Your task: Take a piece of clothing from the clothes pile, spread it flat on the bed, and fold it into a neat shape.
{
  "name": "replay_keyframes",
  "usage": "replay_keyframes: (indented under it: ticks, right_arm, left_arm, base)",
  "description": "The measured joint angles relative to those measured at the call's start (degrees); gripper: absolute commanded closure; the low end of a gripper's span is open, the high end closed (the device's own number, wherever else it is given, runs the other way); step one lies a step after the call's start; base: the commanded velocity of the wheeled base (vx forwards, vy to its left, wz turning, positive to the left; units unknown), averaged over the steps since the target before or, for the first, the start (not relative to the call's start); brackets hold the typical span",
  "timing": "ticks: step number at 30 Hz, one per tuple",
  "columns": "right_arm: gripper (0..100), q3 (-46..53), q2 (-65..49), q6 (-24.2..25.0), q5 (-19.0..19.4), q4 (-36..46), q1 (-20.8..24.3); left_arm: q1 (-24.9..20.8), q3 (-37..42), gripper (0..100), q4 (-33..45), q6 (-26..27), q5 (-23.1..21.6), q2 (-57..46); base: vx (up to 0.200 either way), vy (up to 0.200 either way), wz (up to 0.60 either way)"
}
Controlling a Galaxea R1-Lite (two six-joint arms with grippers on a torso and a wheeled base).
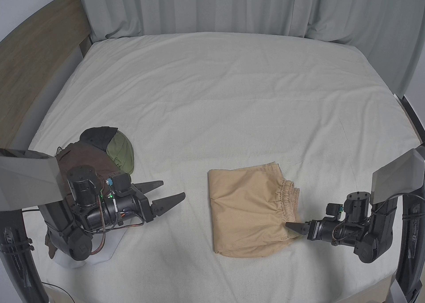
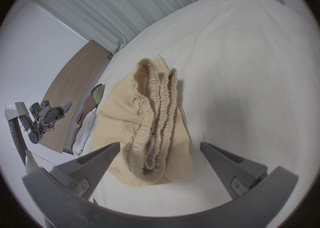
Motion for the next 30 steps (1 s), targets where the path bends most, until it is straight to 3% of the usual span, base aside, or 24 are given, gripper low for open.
replay_keyframes:
  ticks: [6,16,27,28,30]
  right_arm:
    - [0,-2.04,2.95,0.85,0.17,-0.04,0.17]
    - [0,-5.86,5.07,9.25,0.17,-0.17,4.56]
    - [0,-6.61,5.1,9.45,0.0,-0.2,5.63]
    - [100,-6.61,5.1,9.42,-0.02,-0.2,5.68]
    - [100,-6.58,5.1,9.42,-0.11,-0.2,5.71]
  left_arm:
    - [0.0,0.0,0,0.0,-0.05,-0.01,0.0]
    - [0.17,0.05,0,0.0,-0.09,-0.04,0.13]
    - [0.22,0.06,0,0.0,-0.05,-0.04,0.16]
    - [0.22,0.06,0,0.0,-0.02,-0.04,0.16]
    - [0.22,0.06,0,0.0,-0.02,-0.11,0.16]
  base:
    - [0.0,0.0,0.0]
    - [0.0,0.0,0.0]
    - [0.0,0.0,0.0]
    - [0.0,0.0,0.0]
    - [0.0,0.0,0.0]
